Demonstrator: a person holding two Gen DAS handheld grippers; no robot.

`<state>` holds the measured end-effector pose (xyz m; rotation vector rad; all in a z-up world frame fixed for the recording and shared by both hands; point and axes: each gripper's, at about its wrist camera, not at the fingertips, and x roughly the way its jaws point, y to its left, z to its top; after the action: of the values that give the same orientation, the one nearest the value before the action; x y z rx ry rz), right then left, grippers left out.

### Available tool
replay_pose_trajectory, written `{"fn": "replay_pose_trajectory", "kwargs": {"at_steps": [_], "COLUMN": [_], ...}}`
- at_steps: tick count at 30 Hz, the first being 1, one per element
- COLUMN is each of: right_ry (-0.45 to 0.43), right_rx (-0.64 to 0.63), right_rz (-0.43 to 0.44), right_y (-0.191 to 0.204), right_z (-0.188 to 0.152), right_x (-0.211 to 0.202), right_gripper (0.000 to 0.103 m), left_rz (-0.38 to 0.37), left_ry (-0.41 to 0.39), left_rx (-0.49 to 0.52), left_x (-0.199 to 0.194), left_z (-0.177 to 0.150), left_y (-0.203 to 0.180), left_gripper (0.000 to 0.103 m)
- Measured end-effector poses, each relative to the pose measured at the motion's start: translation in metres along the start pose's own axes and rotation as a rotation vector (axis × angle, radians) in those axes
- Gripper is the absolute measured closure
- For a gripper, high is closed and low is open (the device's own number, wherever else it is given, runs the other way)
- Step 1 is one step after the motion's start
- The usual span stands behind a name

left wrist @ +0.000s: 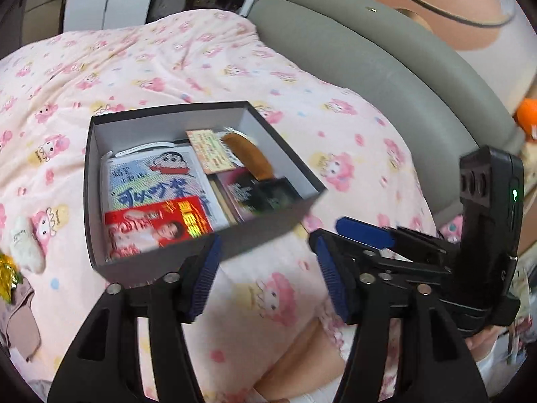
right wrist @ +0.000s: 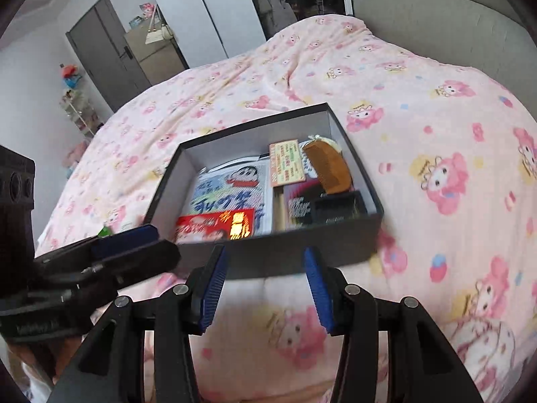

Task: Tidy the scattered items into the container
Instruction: 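Lift both grippers up out of the black box, then move both grippers to the green-and-yellow corn candy bag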

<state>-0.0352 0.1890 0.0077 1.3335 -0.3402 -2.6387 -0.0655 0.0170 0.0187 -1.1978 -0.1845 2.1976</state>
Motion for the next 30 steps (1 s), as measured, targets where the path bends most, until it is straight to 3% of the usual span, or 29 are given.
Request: {"fn": "replay_pose_trajectory", "kwargs": {"at_steps": [7, 12, 22, 26, 30], "right_ry": [-0.005, 0.008, 0.156, 0.24, 0.324], "right_rx": [-0.042, -0.134, -0.354, -0.441, -0.516], "right_rz": [0.059, 0.116, 0.311, 0.301, 0.243], "right_y": [0.035, 0.076, 0.207, 0.247, 0.275], "right_z": [-0.026, -0.033, -0.026, -0.028, -0.028], "right_x": [0.002, 0.001, 0.073, 0.116, 0.164], "right_gripper": [0.059, 0.059, 0.059, 0.059, 0.059], "left_rz": [0.042, 0.122, 0.236, 0.255, 0.299], "left_ry": [-0.029, -0.062, -0.155, -0.187, -0.166], "left_rx": [-0.043, -0.092, -0.342, -0.447, -0.547], "left_x": [-0.04, -0.076, -0.146, -0.162, -0.157], "left_z": [-0.026, -0.045, -0.089, -0.112, -0.129], "left_y": [-0.001, 0.027, 0.148, 0.205, 0.262], "left_gripper": [0.037, 0.037, 0.037, 0.037, 0.038]}}
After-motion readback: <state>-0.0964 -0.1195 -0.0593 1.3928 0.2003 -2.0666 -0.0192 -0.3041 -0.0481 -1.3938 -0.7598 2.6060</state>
